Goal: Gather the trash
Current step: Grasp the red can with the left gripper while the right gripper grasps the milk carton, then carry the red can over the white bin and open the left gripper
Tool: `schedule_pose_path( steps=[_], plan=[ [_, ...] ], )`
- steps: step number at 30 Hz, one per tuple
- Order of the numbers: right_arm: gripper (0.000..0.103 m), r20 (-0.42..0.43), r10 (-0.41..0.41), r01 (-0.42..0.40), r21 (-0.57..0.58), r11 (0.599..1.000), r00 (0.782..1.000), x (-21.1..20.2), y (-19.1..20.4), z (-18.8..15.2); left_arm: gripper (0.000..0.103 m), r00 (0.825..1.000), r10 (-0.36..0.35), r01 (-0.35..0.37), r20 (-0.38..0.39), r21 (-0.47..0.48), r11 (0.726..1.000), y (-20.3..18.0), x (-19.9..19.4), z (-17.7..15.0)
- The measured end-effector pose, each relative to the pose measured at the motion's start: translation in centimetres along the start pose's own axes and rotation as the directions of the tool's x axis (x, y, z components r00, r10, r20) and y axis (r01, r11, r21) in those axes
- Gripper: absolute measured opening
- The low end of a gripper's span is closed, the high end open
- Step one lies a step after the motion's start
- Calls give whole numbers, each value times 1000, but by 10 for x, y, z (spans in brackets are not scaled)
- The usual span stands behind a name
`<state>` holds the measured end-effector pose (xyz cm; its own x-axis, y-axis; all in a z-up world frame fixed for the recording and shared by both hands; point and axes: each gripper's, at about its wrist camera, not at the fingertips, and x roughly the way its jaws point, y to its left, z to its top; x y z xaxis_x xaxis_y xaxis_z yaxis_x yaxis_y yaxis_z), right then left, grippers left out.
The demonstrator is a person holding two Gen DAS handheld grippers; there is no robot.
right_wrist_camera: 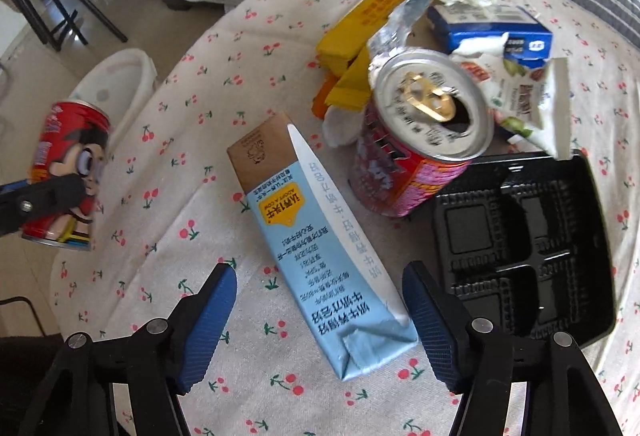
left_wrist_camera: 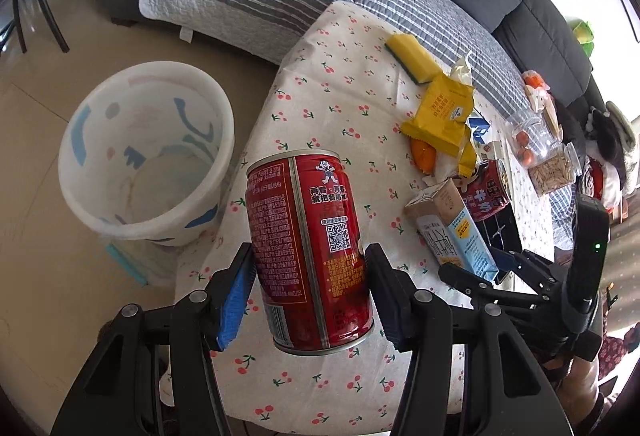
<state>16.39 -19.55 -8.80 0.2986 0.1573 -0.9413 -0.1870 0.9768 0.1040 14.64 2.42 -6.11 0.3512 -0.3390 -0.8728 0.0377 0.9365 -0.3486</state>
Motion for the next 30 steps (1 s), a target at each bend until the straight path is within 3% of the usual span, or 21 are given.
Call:
schedule_pose_path(
  steps=[3, 5, 6, 11, 16, 22, 30],
  plan=[
    [65, -16, -38, 37, -13, 999, 999, 10, 2, -2, 58, 1000, -1, 1, 8, -12, 1000, 6, -4, 1],
    [45, -32, -33, 33, -8, 999, 999, 15, 1, -4, 58, 1000, 2, -2, 19, -18, 1000, 9, -6, 2],
    [44, -35, -25, 25, 7, 1000, 999, 16, -2, -5, 58, 1000, 7, -7, 27, -20, 1000, 11, -8, 4],
    [41, 10, 20, -21, 38, 999, 1000, 0, -2, -7, 58, 997, 20, -18, 75, -37, 999, 22, -17, 15],
    [41, 79, 63, -68, 59, 996, 995, -22, 0, -7, 58, 988, 77, -68, 137, -71, 995, 42, -19, 32],
    [41, 109, 84, -94, 90, 991, 990, -33, -5, -3, 58, 979, 125, -105, 160, -127, 986, 66, -5, 48],
    [41, 113, 93, -105, 98, 990, 989, -37, -1, -5, 59, 946, 253, -226, 205, -146, 963, 94, 4, 66]
  ],
)
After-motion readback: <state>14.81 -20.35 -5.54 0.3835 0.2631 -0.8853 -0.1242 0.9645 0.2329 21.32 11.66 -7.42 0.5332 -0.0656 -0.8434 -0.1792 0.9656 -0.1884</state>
